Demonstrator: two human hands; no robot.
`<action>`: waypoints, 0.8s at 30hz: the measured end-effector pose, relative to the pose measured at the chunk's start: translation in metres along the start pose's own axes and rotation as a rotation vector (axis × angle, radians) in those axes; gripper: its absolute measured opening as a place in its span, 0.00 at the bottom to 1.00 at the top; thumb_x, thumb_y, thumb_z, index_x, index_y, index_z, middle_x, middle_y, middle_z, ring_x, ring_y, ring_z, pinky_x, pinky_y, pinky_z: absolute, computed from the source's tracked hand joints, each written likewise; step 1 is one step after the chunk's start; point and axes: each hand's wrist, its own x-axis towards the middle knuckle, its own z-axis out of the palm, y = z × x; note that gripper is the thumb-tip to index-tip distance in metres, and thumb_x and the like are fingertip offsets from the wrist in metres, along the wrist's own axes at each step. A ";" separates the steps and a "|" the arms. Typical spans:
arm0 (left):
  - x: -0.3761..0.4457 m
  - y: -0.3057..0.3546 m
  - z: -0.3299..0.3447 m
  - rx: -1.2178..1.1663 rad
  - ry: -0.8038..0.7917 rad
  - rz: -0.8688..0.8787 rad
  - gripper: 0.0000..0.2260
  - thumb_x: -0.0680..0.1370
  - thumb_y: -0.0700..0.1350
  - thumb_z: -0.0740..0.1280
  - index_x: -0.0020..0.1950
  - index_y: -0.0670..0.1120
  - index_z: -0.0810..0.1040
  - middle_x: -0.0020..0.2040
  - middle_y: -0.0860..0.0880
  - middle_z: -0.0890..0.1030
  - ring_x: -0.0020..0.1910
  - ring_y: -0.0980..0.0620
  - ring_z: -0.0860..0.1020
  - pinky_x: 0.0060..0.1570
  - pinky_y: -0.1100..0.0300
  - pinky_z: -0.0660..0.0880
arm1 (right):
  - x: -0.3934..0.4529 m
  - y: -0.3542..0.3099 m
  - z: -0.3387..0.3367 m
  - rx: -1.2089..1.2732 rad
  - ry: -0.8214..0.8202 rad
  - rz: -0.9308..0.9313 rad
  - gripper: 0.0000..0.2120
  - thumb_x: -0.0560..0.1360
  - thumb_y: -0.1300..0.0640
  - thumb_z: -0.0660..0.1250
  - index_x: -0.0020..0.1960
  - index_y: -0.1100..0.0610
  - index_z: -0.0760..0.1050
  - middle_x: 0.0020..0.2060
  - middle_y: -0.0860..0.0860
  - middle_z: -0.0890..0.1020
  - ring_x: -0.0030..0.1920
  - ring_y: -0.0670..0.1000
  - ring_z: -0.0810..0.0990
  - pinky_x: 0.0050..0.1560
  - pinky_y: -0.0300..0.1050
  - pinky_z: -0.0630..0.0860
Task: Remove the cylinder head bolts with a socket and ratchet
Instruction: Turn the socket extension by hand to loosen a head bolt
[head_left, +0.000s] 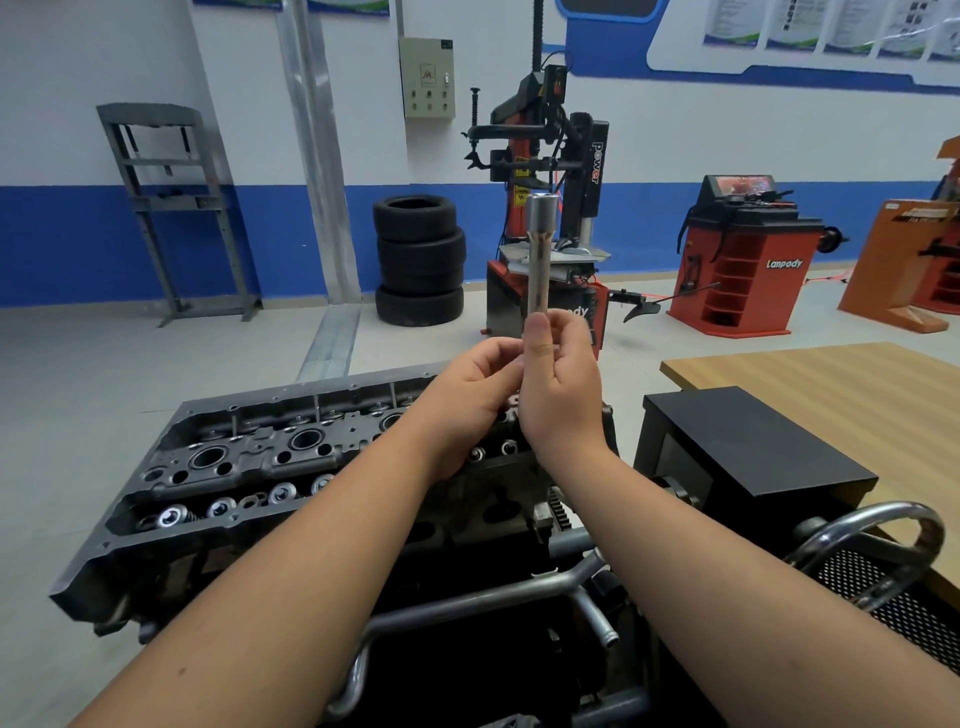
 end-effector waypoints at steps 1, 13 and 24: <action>0.000 0.000 0.000 -0.002 0.004 0.004 0.11 0.84 0.48 0.66 0.64 0.45 0.79 0.52 0.52 0.87 0.52 0.55 0.84 0.55 0.59 0.81 | 0.000 0.000 -0.001 0.013 -0.002 0.003 0.10 0.79 0.37 0.58 0.51 0.43 0.68 0.45 0.43 0.77 0.46 0.39 0.78 0.45 0.31 0.72; 0.000 -0.001 0.000 -0.005 -0.022 -0.012 0.11 0.85 0.48 0.62 0.64 0.48 0.80 0.55 0.50 0.86 0.55 0.54 0.83 0.58 0.57 0.80 | 0.001 0.003 -0.001 -0.032 -0.004 -0.010 0.14 0.83 0.43 0.55 0.51 0.49 0.74 0.46 0.47 0.79 0.48 0.39 0.77 0.48 0.31 0.71; -0.001 0.002 0.001 0.006 -0.008 -0.032 0.14 0.86 0.50 0.60 0.64 0.47 0.81 0.56 0.46 0.86 0.55 0.46 0.82 0.62 0.45 0.78 | 0.001 0.003 0.000 -0.063 -0.022 -0.019 0.19 0.85 0.47 0.54 0.49 0.58 0.77 0.46 0.51 0.79 0.48 0.42 0.76 0.48 0.35 0.72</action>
